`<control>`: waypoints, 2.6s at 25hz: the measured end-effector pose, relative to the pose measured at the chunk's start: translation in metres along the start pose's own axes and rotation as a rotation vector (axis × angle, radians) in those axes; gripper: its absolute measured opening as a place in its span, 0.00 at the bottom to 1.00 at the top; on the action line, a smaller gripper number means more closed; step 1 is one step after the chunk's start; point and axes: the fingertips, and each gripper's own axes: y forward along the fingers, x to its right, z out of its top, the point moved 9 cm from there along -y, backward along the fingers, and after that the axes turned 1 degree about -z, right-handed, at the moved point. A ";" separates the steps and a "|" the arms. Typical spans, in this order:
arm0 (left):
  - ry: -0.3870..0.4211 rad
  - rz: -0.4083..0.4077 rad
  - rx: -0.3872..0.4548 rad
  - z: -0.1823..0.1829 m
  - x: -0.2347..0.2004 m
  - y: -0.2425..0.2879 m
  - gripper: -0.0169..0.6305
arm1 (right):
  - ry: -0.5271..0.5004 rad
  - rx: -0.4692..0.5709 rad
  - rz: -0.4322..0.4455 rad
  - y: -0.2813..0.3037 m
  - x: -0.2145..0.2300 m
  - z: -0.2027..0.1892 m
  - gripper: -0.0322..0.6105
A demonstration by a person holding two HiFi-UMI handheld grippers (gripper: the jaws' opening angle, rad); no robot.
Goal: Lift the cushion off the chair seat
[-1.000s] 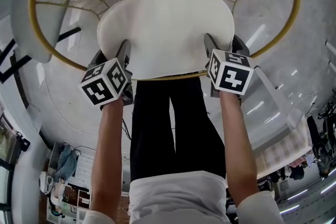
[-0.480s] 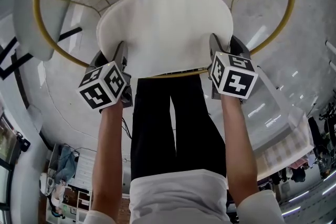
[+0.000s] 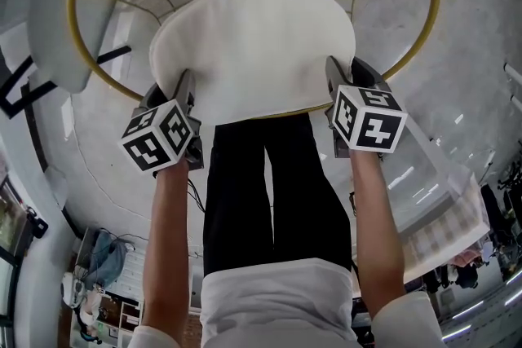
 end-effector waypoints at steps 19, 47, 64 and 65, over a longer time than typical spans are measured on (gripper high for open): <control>-0.007 -0.023 0.020 -0.004 0.016 -0.054 0.29 | -0.038 0.036 0.063 -0.057 -0.004 0.006 0.21; 0.003 -0.043 0.053 0.015 0.055 -0.147 0.27 | -0.065 0.067 0.106 -0.160 -0.004 0.035 0.18; 0.006 -0.064 0.099 0.023 0.076 -0.202 0.26 | -0.078 0.117 0.114 -0.227 -0.007 0.045 0.18; 0.002 -0.067 0.100 0.022 0.077 -0.205 0.26 | -0.080 0.119 0.115 -0.231 -0.007 0.045 0.18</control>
